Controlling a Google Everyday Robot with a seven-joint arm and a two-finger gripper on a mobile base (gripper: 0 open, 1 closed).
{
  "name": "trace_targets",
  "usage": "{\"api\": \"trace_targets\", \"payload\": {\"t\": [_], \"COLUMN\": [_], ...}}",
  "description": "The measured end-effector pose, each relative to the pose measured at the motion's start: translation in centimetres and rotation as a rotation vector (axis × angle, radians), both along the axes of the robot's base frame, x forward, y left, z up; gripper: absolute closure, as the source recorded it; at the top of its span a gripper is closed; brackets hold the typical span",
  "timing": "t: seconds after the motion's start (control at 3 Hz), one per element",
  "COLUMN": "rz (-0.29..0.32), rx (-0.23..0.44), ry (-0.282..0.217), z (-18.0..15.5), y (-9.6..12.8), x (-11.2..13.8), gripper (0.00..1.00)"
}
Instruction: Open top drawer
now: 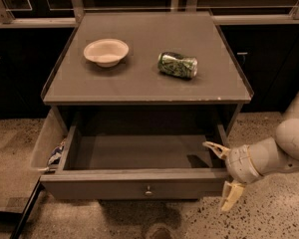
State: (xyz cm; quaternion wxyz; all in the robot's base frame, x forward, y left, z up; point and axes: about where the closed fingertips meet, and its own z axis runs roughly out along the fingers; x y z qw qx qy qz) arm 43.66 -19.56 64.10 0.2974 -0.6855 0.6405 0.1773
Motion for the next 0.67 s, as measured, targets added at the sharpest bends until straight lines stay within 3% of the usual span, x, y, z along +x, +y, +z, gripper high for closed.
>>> {"api": "trace_targets", "payload": {"t": [0.67], "rz": [0.079], "rx": [-0.024], "ry": [-0.131], "z": [8.3], "y": [0.9], "x": [-0.2], "gripper": [0.00]}}
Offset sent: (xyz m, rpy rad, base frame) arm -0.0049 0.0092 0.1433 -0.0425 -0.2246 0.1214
